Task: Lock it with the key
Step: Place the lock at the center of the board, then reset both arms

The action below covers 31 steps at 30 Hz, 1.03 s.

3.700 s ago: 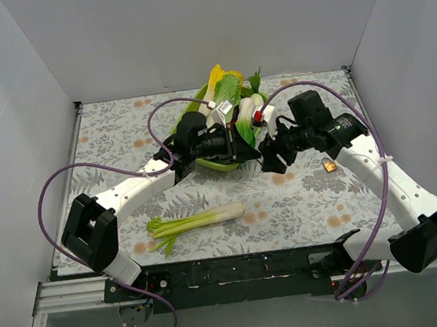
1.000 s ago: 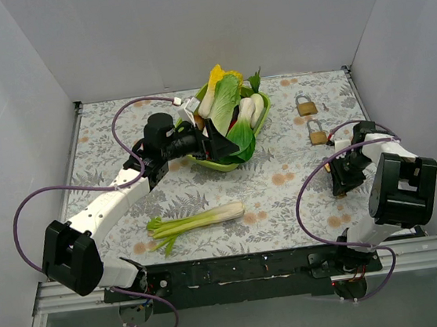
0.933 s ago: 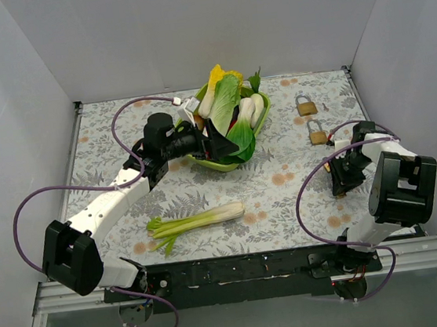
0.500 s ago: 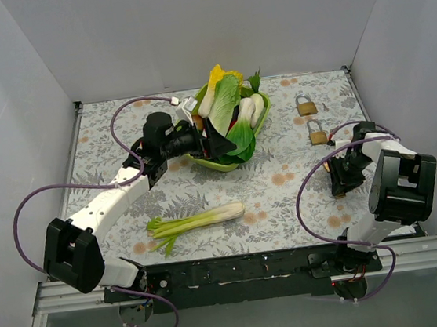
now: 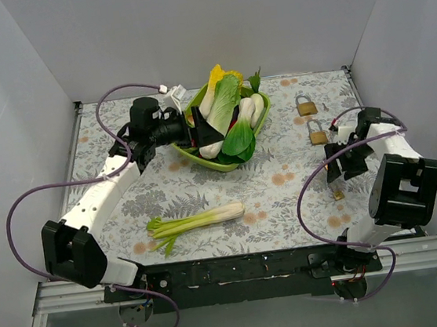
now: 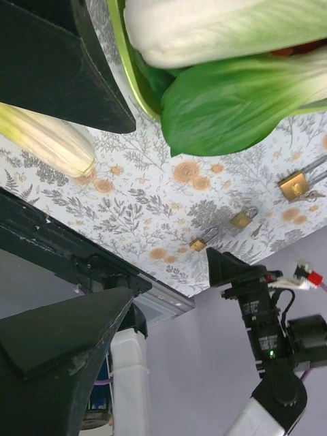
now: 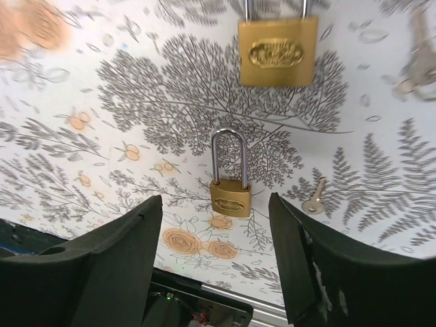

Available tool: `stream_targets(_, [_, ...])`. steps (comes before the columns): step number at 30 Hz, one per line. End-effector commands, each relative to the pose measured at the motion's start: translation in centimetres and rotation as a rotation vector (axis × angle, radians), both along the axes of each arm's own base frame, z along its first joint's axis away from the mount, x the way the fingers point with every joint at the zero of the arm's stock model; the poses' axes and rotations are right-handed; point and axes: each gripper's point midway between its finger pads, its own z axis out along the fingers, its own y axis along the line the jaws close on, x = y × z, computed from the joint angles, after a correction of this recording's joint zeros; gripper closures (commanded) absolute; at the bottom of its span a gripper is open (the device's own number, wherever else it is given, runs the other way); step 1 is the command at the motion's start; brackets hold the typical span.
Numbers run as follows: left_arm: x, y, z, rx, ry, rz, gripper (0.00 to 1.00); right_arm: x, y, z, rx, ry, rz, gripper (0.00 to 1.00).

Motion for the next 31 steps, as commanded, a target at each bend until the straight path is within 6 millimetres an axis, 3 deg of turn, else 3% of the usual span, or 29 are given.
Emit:
stream_targets(1, [0.1, 2.0, 0.9, 0.054, 0.019, -0.03, 0.02, 3.6, 1.0, 6.0, 0.06, -0.177, 0.014, 0.27])
stream_targets(4, [1.2, 3.3, 1.5, 0.122, -0.024, 0.01, 0.02, 5.8, 2.4, 8.8, 0.115, -0.243, 0.022, 0.21])
stream_targets(7, [2.5, 5.2, 0.2, 0.222, 0.03, 0.068, 0.02, 7.4, 4.4, 11.4, 0.168, -0.321, 0.062, 0.14])
stream_targets(8, [3.1, 5.8, 1.0, 0.227, 0.026, 0.087, 0.02, 8.3, 5.0, 12.8, 0.173, -0.374, 0.086, 0.11])
stream_targets(10, [3.3, 7.0, -0.4, 0.286, 0.102, 0.116, 0.02, 8.7, 7.2, 14.6, 0.197, -0.434, 0.151, 0.08])
stream_targets(13, [3.8, 9.3, -0.8, 0.372, 0.095, 0.184, 0.02, 8.9, 10.3, 16.8, 0.22, -0.518, 0.256, 0.06])
stream_targets(16, [3.1, 11.1, -2.8, 0.462, 0.085, 0.21, 0.02, 7.8, 13.2, 17.3, 0.233, -0.553, 0.347, 0.05])
stream_targets(17, [2.5, 11.9, -2.5, 0.484, 0.057, 0.235, 0.02, 7.2, 13.8, 17.1, 0.24, -0.553, 0.363, 0.05])
stream_targets(18, [1.4, 12.6, -4.8, 0.523, 0.094, 0.227, 0.02, 6.3, 14.7, 16.0, 0.242, -0.537, 0.395, 0.05])
stream_targets(20, [0.1, 13.6, -5.3, 0.542, 0.067, 0.25, 0.02, 4.8, 15.3, 15.2, 0.23, -0.54, 0.437, 0.04])
stream_targets(21, [-0.4, 14.0, -5.8, 0.557, 0.057, 0.256, 0.02, 3.7, 15.7, 13.7, 0.221, -0.512, 0.459, 0.04])
stream_targets(22, [-1.3, 14.5, -7.6, 0.583, 0.084, 0.255, 0.02, 3.0, 15.8, 13.6, 0.218, -0.522, 0.469, 0.04])
stream_targets(23, [-1.9, 14.7, -8.0, 0.59, 0.086, 0.256, 0.02, 2.5, 15.9, 13.3, 0.218, -0.519, 0.477, 0.04])
stream_targets(25, [-2.8, 15.3, -8.5, 0.602, 0.087, 0.27, 0.02, 1.6, 15.9, 12.6, 0.216, -0.515, 0.484, 0.03])
stream_targets(31, [-3.7, 15.0, -7.4, 0.555, 0.066, 0.271, 0.02, 1.0, 15.7, 12.8, 0.211, -0.534, 0.485, 0.02])
